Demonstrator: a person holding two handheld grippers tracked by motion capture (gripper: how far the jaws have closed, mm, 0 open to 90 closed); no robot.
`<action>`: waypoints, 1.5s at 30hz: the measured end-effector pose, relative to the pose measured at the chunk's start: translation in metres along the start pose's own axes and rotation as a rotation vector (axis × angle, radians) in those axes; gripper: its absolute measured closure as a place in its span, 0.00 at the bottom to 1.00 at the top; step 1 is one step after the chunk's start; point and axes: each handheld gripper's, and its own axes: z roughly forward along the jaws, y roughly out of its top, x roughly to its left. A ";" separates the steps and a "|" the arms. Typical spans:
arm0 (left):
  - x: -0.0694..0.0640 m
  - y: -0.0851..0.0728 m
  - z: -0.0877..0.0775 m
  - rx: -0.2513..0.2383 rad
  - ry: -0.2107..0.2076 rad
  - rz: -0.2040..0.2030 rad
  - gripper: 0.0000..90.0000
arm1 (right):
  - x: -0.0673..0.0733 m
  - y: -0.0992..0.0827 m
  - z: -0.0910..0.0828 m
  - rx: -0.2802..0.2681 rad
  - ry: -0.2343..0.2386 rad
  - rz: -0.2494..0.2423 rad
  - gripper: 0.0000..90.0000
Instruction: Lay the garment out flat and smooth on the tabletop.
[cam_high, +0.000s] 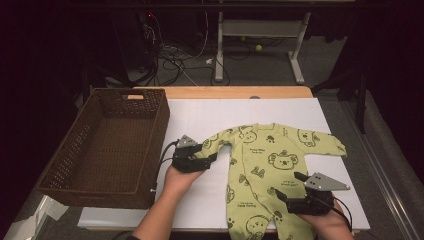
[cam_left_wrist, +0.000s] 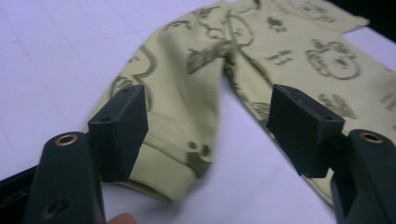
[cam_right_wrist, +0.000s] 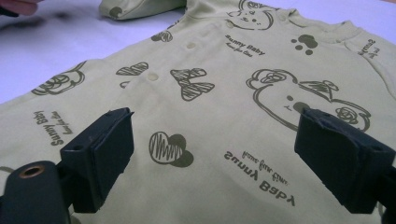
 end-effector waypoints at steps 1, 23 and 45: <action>0.003 0.002 0.002 0.012 0.022 -0.007 0.30 | 0.000 0.000 -0.001 0.003 -0.001 0.002 0.15; 0.025 0.007 0.011 0.079 0.148 -0.034 0.83 | 0.001 -0.001 -0.003 0.002 0.034 -0.015 0.17; 0.051 0.048 0.018 0.111 0.275 -0.021 0.82 | -0.001 -0.001 -0.006 -0.018 0.044 0.003 0.16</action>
